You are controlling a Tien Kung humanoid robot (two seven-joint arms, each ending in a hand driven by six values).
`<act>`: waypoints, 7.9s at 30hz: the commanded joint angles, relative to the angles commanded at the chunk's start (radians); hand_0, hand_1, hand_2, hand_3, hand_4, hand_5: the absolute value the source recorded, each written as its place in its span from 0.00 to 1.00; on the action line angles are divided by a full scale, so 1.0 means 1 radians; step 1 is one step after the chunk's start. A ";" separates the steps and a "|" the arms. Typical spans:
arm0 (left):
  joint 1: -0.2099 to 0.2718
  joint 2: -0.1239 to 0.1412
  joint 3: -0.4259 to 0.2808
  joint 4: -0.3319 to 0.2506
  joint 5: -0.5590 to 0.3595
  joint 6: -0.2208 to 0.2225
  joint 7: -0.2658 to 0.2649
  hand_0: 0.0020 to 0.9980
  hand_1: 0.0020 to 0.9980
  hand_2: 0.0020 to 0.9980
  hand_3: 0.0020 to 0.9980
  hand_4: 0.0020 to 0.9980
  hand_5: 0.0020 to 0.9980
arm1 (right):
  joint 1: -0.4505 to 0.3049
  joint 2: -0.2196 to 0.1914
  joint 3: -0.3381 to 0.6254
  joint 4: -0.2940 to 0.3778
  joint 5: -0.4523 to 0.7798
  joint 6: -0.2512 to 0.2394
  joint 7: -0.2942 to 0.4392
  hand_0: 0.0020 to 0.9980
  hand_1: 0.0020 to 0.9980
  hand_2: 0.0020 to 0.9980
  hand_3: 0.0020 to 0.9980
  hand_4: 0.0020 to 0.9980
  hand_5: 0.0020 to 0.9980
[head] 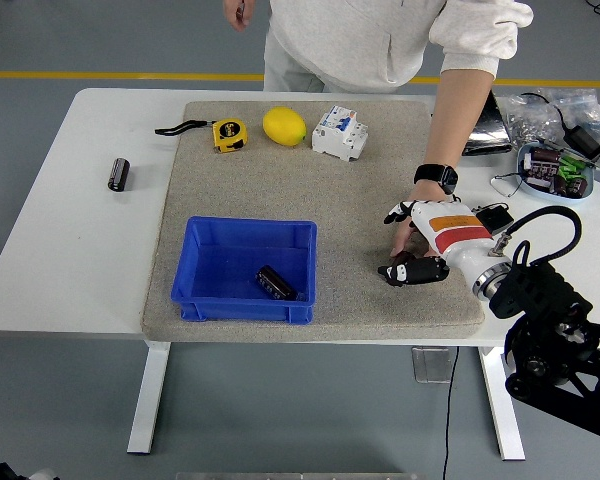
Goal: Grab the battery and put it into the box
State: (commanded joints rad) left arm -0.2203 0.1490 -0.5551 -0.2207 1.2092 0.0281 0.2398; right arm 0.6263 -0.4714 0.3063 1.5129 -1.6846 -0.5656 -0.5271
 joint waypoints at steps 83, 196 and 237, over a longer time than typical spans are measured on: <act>-0.007 0.001 0.010 -0.009 0.007 -0.022 -0.003 0.74 0.73 0.79 0.63 0.63 0.51 | 0.038 0.079 -0.068 -0.381 -0.032 0.095 0.366 0.48 0.51 0.52 0.51 0.79 0.23; -0.002 -0.003 0.021 -0.003 0.022 0.006 -0.013 0.74 0.74 0.79 0.62 0.62 0.51 | -0.373 0.133 0.604 -0.157 1.032 0.213 0.872 0.90 0.88 0.87 0.86 1.00 0.92; -0.013 0.003 0.078 -0.005 -0.027 0.028 -0.029 0.75 0.74 0.80 0.62 0.62 0.51 | -0.377 0.132 0.610 -0.168 1.087 0.173 0.890 0.87 0.85 0.85 0.82 1.00 0.89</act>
State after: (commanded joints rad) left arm -0.2329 0.1516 -0.4774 -0.2255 1.1824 0.0564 0.2103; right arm 0.2492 -0.3395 0.9163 1.3449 -0.5980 -0.3925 0.3626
